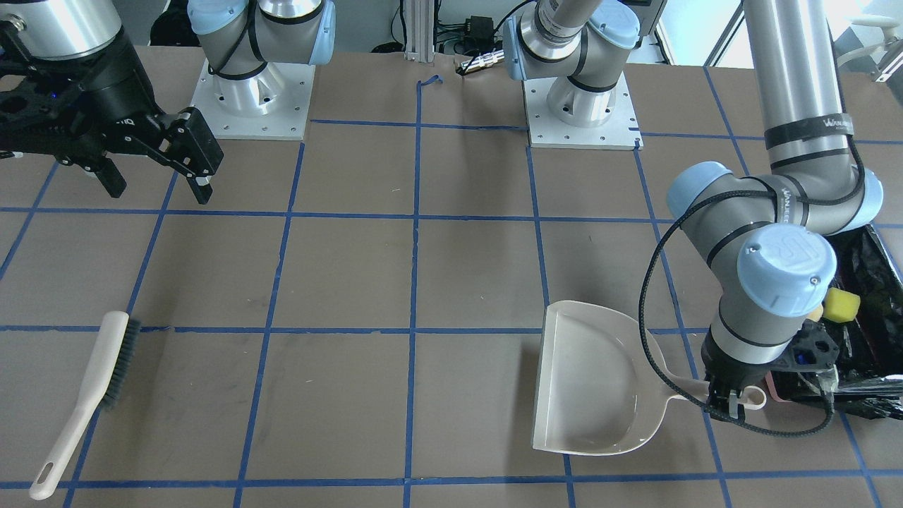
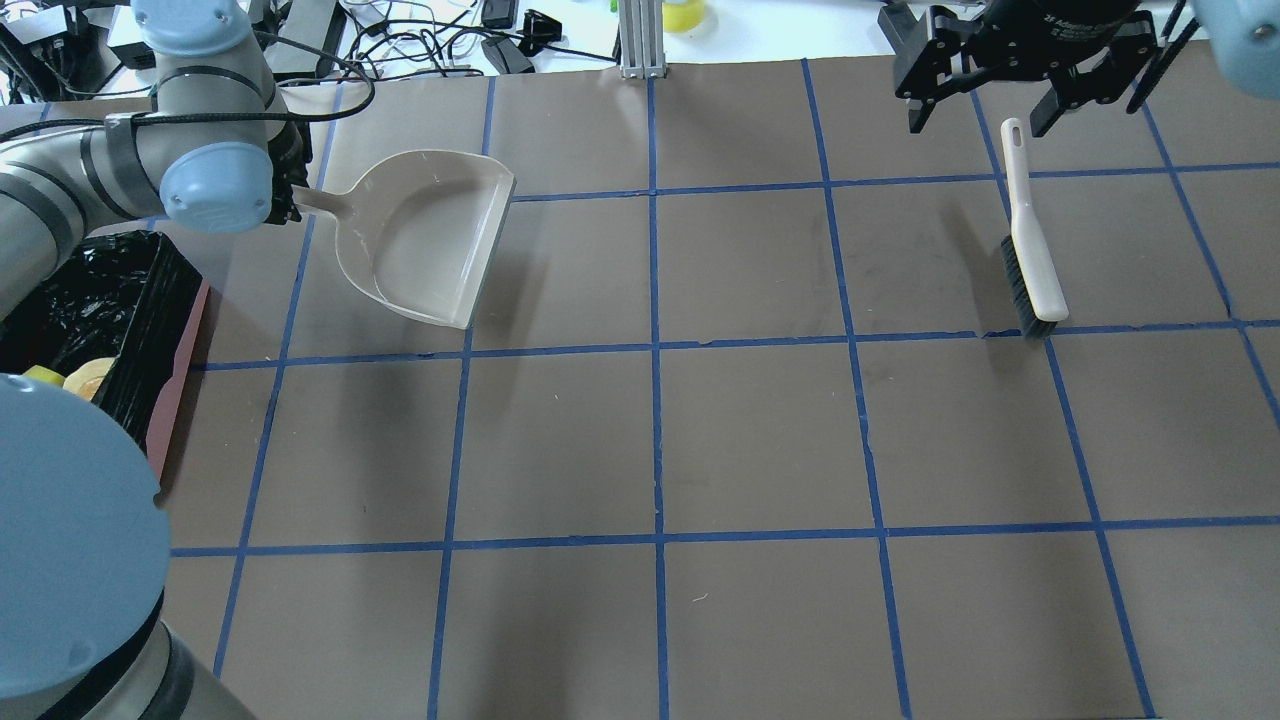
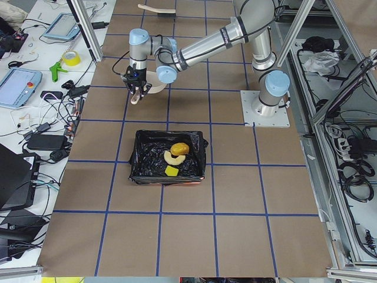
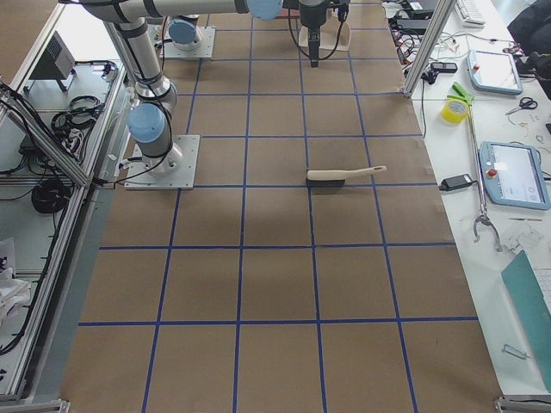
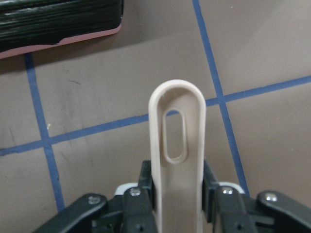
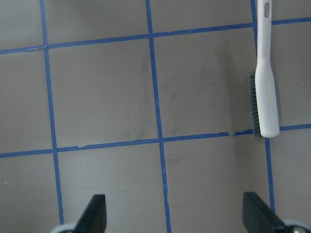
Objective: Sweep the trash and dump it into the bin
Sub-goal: 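Lower the dustpan back onto the table with the left gripper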
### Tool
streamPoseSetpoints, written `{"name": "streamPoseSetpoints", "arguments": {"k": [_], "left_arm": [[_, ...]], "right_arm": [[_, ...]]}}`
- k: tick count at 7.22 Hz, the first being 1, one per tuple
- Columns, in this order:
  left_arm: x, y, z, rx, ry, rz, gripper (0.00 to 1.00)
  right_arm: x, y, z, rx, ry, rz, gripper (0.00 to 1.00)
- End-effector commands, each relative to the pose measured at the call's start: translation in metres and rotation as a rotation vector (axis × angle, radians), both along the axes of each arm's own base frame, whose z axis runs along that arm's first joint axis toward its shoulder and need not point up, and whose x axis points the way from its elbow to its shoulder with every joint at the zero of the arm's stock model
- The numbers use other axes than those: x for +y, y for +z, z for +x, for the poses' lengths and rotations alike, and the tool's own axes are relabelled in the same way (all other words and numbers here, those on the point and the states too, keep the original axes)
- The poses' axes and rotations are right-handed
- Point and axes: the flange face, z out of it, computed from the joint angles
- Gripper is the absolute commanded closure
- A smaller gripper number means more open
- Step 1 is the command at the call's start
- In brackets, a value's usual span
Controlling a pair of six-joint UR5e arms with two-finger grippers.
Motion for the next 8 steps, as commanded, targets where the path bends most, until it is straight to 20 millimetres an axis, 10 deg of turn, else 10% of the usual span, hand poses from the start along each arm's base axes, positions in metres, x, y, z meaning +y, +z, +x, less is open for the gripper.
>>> {"name": "streamPoseSetpoints", "arguments": {"k": [1,8], "left_arm": [[-0.015,-0.026,0.001,0.017,0.053,0.004,1.0],[-0.021,-0.058,-0.017,0.027,0.138,0.012,1.0]], "right_arm": [[0.0,-0.01,0.002,-0.007,0.004,0.009,0.0],[0.003,-0.014,0.0,0.004,0.004,0.029,0.0]]}}
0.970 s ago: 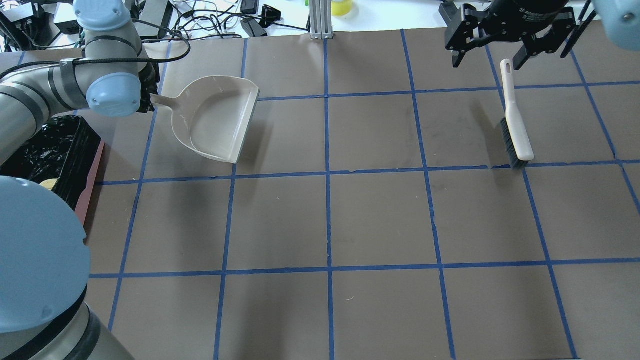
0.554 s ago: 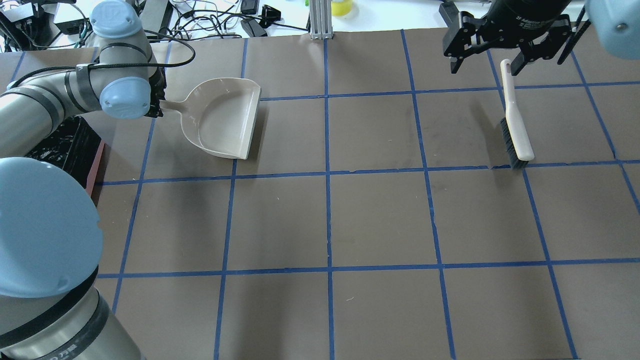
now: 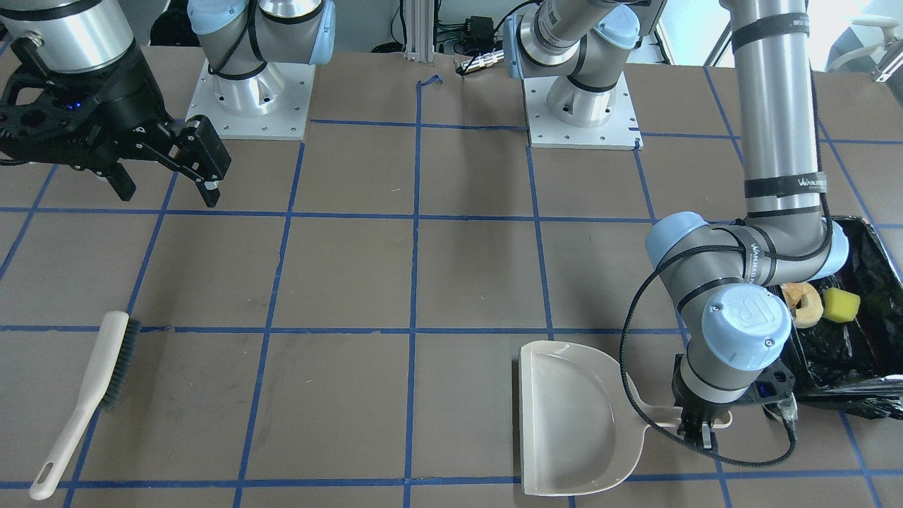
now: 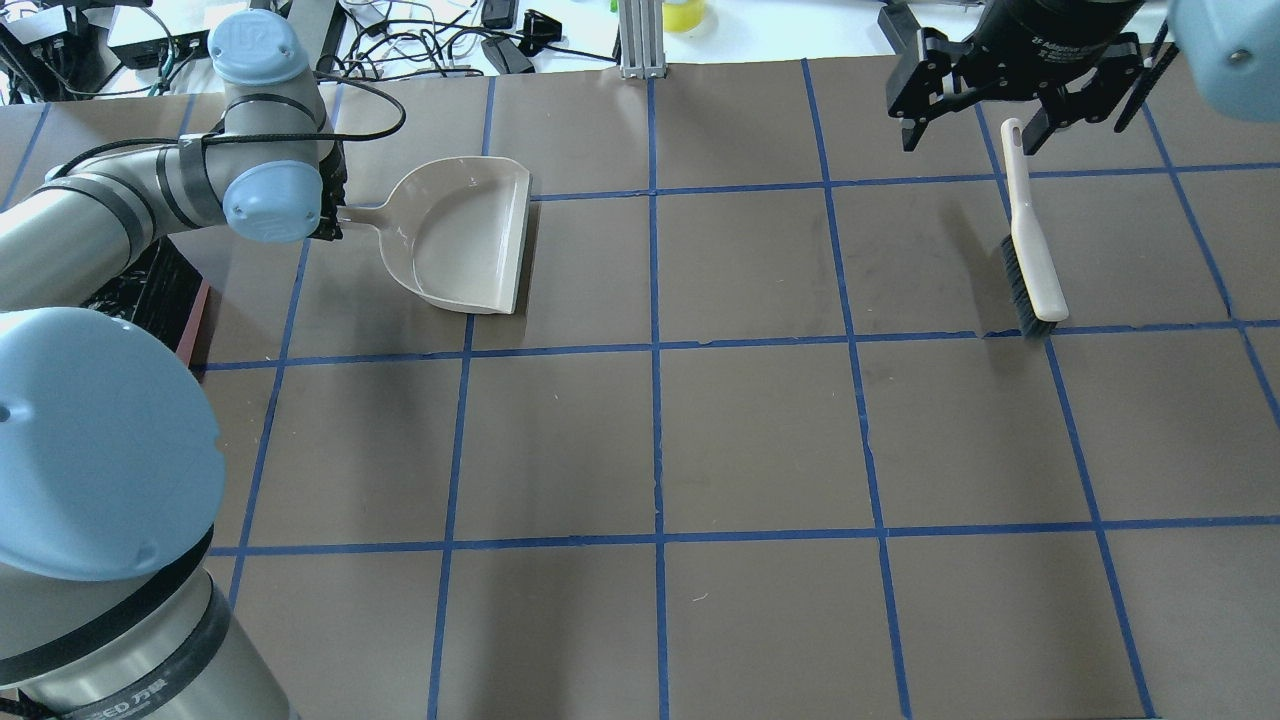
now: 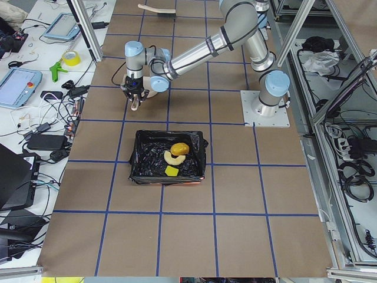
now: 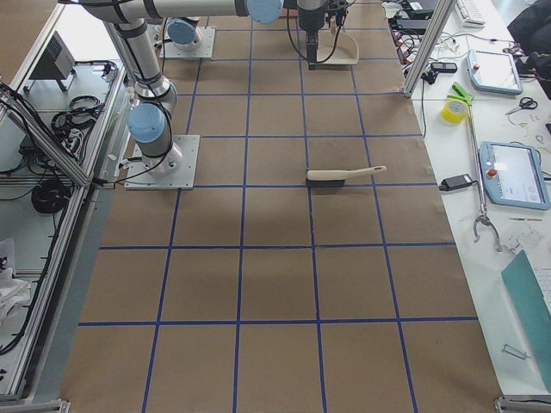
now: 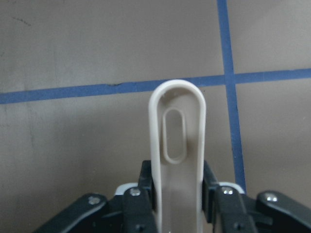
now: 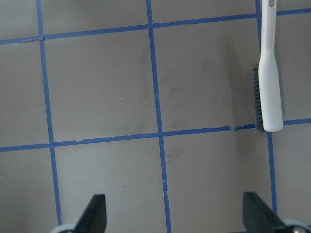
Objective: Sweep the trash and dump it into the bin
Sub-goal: 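Lower the dustpan back onto the table with the left gripper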
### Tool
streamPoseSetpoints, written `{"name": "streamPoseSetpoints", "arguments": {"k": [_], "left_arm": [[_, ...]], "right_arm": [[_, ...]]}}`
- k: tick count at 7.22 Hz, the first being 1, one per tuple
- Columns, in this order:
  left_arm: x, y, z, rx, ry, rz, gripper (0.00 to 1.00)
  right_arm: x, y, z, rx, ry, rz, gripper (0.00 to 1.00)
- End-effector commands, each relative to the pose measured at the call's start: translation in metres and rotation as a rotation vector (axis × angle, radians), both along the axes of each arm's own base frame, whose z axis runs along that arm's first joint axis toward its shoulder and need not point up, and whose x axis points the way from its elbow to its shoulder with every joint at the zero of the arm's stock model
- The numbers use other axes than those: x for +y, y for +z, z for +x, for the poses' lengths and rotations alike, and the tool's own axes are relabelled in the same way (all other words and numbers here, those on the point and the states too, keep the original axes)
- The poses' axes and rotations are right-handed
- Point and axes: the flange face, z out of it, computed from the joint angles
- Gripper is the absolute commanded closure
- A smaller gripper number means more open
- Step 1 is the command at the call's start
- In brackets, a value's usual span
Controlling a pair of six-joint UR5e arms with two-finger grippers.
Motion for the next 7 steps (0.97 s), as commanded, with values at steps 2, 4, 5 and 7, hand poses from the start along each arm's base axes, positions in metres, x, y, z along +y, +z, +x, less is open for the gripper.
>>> {"name": "streamPoseSetpoints", "arguments": {"k": [2,4,5,7], "left_arm": [[0.001,-0.005,-0.001,0.0,0.002,0.006,1.0],[0.002,-0.007,-0.003,0.01,0.043,0.0,1.0],[0.003,-0.005,-0.003,0.006,0.039,0.0,0.93],[0.011,-0.004,-0.004,0.005,0.036,0.006,0.01]], "right_arm": [[0.003,-0.005,-0.001,-0.001,-0.001,0.012,0.0],[0.003,-0.006,-0.001,0.001,-0.001,0.013,0.0],[0.003,-0.006,-0.001,0.001,-0.001,0.013,0.0],[0.004,-0.006,-0.001,-0.001,-0.001,0.015,0.0]]}}
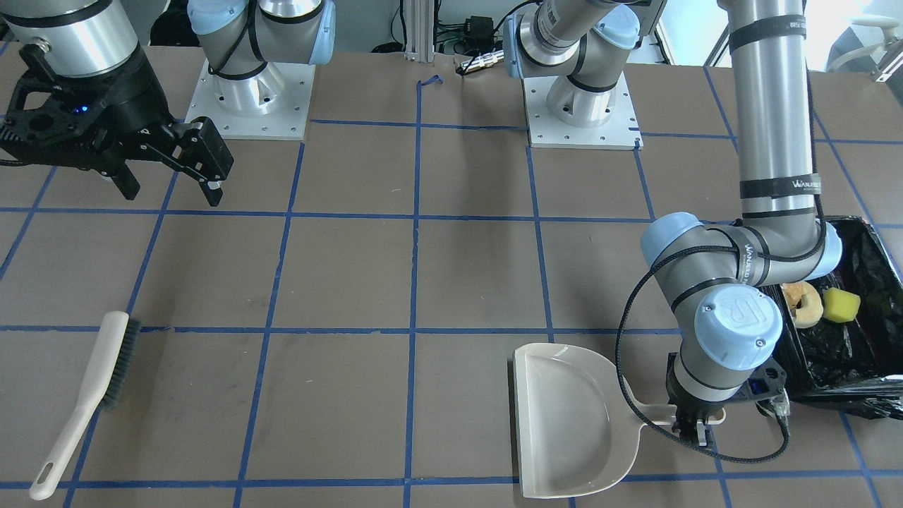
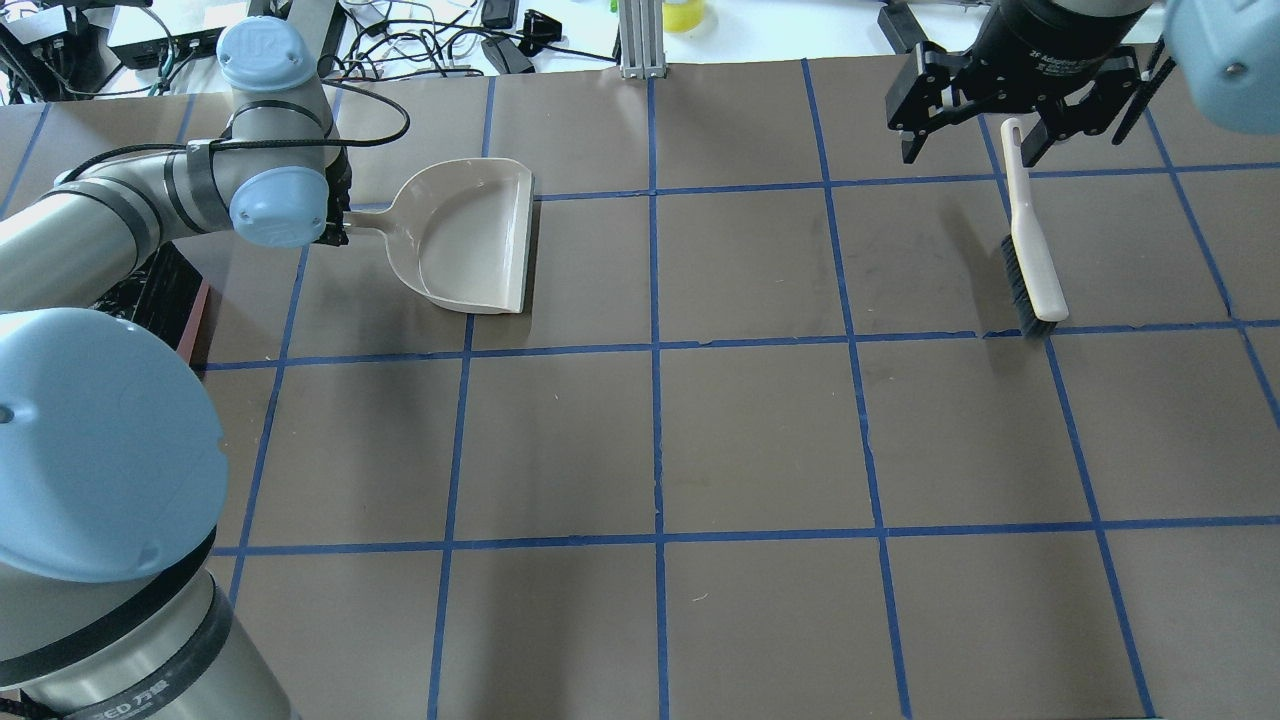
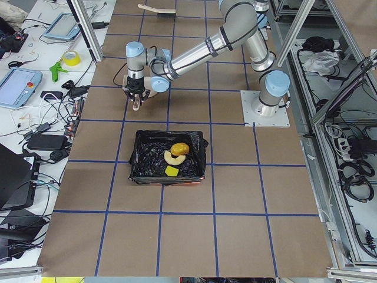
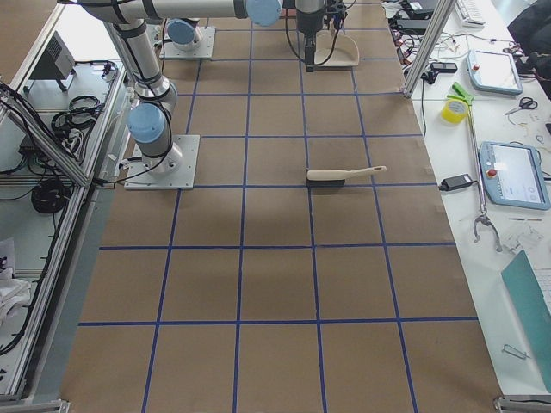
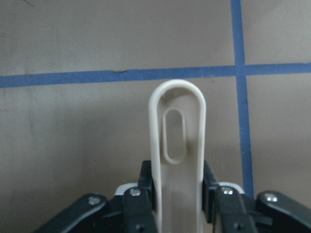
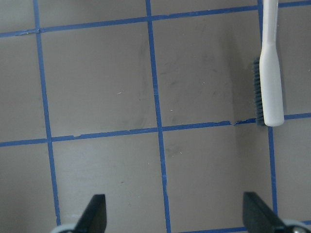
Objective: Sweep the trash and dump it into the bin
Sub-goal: 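Lower the dustpan back onto the table with the left gripper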
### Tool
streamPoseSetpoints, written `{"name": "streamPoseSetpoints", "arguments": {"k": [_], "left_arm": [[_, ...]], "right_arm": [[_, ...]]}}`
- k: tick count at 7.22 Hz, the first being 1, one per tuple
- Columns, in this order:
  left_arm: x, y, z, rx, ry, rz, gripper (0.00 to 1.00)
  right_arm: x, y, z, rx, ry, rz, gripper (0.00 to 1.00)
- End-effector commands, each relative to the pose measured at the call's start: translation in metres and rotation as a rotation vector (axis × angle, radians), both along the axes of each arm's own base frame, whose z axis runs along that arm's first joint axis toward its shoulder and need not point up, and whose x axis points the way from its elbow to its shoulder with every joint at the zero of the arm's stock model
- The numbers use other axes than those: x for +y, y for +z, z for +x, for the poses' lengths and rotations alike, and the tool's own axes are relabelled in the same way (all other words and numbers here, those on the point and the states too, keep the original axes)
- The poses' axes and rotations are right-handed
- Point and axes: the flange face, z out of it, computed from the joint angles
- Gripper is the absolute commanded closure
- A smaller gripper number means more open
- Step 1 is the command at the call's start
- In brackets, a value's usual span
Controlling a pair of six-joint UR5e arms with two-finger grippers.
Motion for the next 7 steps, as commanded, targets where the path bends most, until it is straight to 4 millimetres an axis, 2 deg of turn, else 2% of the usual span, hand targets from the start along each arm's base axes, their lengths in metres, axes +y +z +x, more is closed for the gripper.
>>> {"name": "streamPoseSetpoints", "arguments": {"k": [1,3,4,6,7], "left_arm": [[0.008,0.004,-0.004,-0.001,-0.007,-0.002,0.0],[0.012,0.027,-0.007,-0.004,-0.025,-0.02,0.0],[0.017,0.053,-0.015,-0.018,-0.106,-0.033,0.0],[0.034,0.119,-0.016,-0.097,-0.546,0.006,0.0],[0.047,0.143,-0.019,-0.09,-0.611,0.044,0.0]], "right_arm": [[0.0,-0.001,0.0,-0.001,0.0,0.001,0.0],[0.0,-0.001,0.0,-0.003,0.0,0.003,0.0],[0.0,-0.001,0.001,-0.006,0.001,0.003,0.0],[0.0,-0.002,0.0,-0.004,0.0,0.006,0.0],[0.0,-0.003,0.0,-0.004,0.0,0.007,0.0]]}}
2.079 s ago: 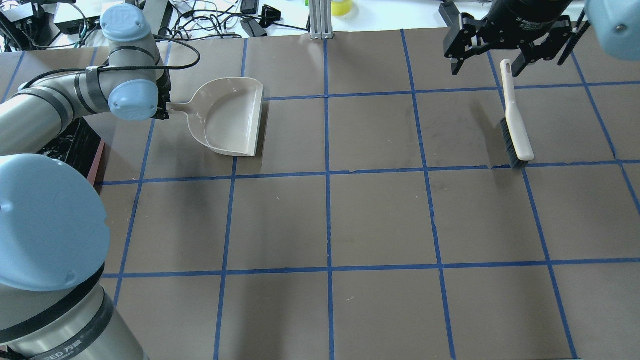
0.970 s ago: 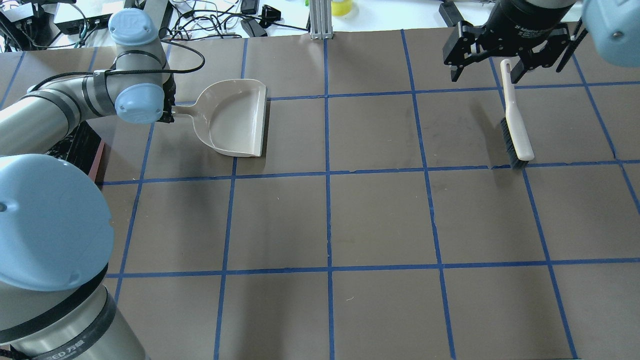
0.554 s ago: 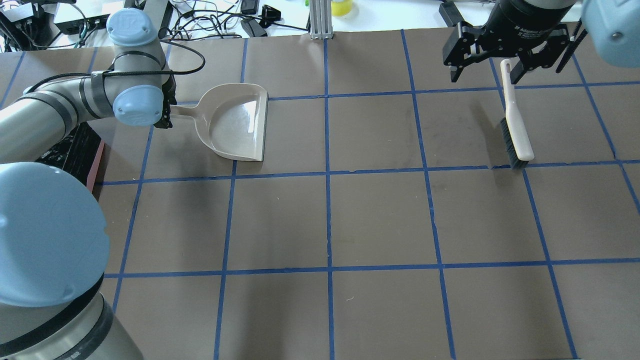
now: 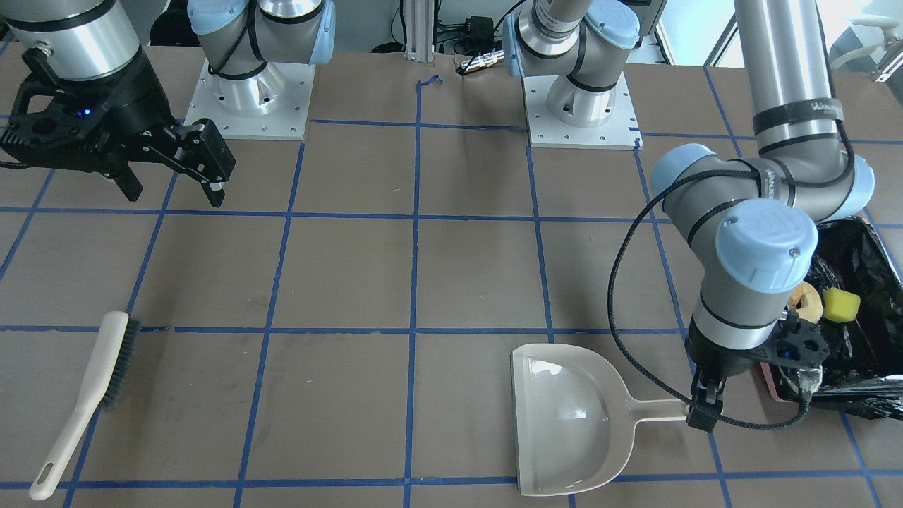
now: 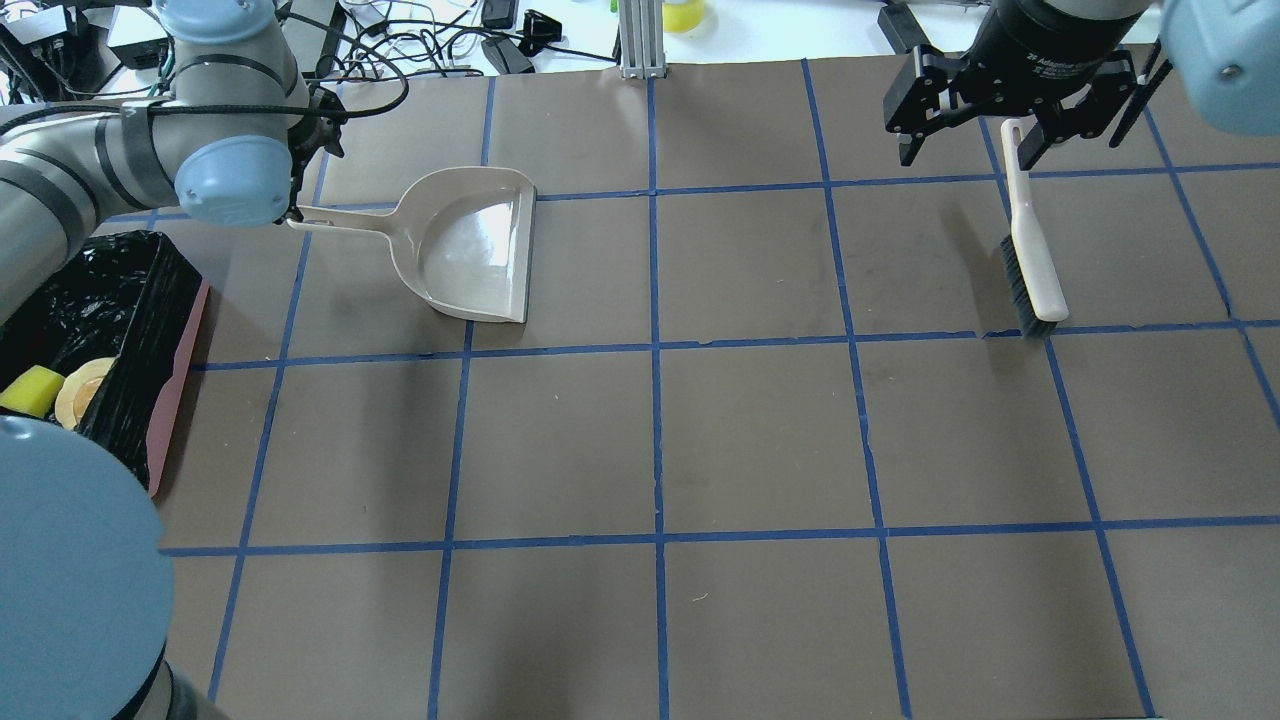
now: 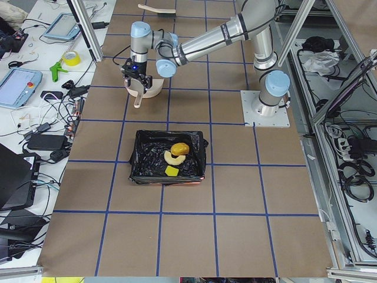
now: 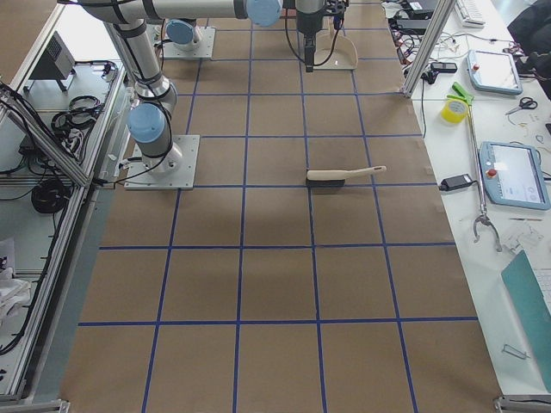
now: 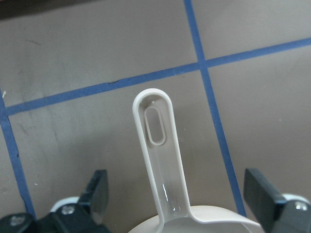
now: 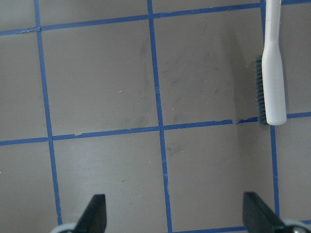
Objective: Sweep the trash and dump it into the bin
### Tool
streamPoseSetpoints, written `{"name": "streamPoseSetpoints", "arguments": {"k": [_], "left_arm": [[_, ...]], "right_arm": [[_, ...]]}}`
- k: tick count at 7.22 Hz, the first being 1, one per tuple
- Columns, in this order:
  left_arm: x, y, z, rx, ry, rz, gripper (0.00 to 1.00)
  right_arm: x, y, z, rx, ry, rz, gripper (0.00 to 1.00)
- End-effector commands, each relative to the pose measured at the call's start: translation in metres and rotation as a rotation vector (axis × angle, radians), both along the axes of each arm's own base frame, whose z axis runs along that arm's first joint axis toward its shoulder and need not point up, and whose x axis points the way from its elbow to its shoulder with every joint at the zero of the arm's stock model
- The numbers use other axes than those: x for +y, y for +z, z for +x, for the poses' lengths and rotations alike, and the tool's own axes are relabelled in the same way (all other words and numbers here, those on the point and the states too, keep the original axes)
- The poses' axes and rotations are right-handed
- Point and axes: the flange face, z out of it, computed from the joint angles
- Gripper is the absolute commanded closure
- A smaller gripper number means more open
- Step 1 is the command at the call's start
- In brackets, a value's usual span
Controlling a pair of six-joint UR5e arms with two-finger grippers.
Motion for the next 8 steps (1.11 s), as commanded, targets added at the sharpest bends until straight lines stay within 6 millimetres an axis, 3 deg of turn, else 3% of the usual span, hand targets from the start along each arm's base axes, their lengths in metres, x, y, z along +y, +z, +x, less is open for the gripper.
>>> {"name": "streamPoseSetpoints", "arguments": {"k": [1,2,3,4,5,6,8], "left_arm": [[0.028,0.054,-0.008,0.013,-0.162,0.036,0.0],[0.039,0.077,-0.017,0.014,-0.299,0.031,0.0],[0.05,0.09,-0.035,0.017,-0.61,0.042,0.0],[0.066,0.101,-0.043,-0.019,-0.68,0.067,0.0],[0.082,0.096,-0.048,-0.001,-0.701,0.141,0.0],[0.099,0.113,-0.052,0.032,-0.707,0.192,0.0],[0.127,0.144,-0.045,0.019,-0.907,0.292,0.0]], "right_arm": [[0.0,-0.002,-0.001,0.002,-0.002,0.005,0.0],[0.0,-0.002,-0.001,0.002,-0.002,0.005,0.0],[0.0,-0.003,-0.001,0.003,-0.002,0.007,0.0],[-0.001,-0.004,-0.003,0.007,0.002,0.008,0.0],[0.0,-0.003,-0.002,0.007,0.004,0.007,0.0],[0.0,-0.003,-0.002,0.007,0.004,0.007,0.0],[0.0,-0.003,-0.003,0.007,0.002,0.008,0.0]]}}
